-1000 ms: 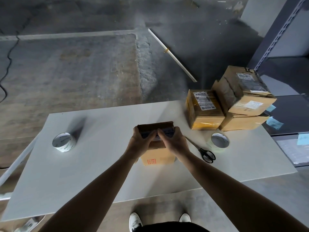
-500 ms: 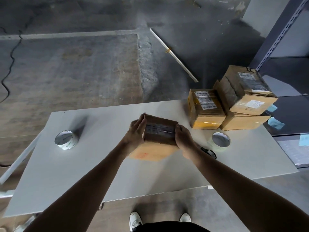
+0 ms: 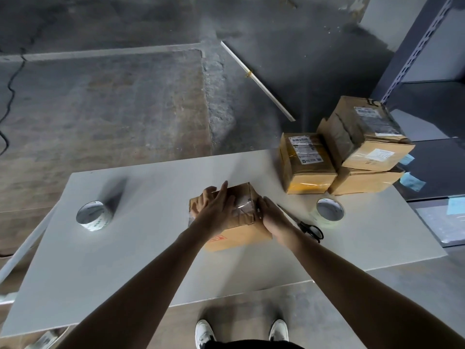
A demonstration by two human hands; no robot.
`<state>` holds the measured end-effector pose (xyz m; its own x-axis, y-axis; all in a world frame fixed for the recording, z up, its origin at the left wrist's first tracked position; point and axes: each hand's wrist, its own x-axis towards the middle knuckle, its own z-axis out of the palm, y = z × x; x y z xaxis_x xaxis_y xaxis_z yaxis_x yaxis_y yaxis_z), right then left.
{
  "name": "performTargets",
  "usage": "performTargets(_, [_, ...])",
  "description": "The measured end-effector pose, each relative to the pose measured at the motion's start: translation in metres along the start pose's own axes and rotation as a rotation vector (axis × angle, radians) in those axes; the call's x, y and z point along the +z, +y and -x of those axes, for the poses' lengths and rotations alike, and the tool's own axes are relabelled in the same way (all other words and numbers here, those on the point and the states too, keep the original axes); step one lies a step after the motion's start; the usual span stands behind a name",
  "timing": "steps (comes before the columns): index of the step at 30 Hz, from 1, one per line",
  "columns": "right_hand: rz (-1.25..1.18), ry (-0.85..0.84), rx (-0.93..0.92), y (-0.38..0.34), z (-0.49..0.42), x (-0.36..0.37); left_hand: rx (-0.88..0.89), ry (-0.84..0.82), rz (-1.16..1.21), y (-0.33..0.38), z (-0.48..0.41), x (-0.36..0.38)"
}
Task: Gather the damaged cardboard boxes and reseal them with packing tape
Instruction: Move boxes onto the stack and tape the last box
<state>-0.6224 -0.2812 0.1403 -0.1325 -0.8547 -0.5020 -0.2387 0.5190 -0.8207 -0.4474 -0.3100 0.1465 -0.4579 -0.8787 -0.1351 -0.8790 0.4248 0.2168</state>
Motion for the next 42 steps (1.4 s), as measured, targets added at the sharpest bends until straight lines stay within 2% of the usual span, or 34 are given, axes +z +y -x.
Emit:
performTargets(3, [-0.038,-0.064,0.003,0.014,-0.006,-0.006,-0.377,-0.052,0.238,-0.013,-0.005,0.019])
performTargets(7, [-0.028,-0.086,0.042,-0.004,0.02,-0.01,-0.565,-0.065,0.484,-0.017,0.003,0.019])
performTargets(11, [0.147,-0.028,-0.006,0.0,0.016,0.0,-0.565,0.006,0.701,-0.01,0.01,0.019])
performTargets(18, [0.305,0.138,-0.075,0.018,0.004,0.019,-0.621,0.026,0.612,-0.003,0.014,0.026])
performTargets(22, [0.339,0.21,-0.044,0.015,0.003,0.021,-0.652,0.08,0.705,-0.006,0.01,0.027])
performTargets(32, [0.292,0.204,-0.054,0.017,-0.002,0.012,-0.662,0.144,1.11,-0.032,0.014,0.03])
performTargets(38, [0.322,0.164,-0.078,0.02,-0.002,0.007,-0.592,0.045,1.02,-0.043,0.02,0.026])
performTargets(42, [0.28,0.126,-0.032,0.016,0.001,0.007,-0.559,-0.019,1.028,-0.039,0.025,0.02])
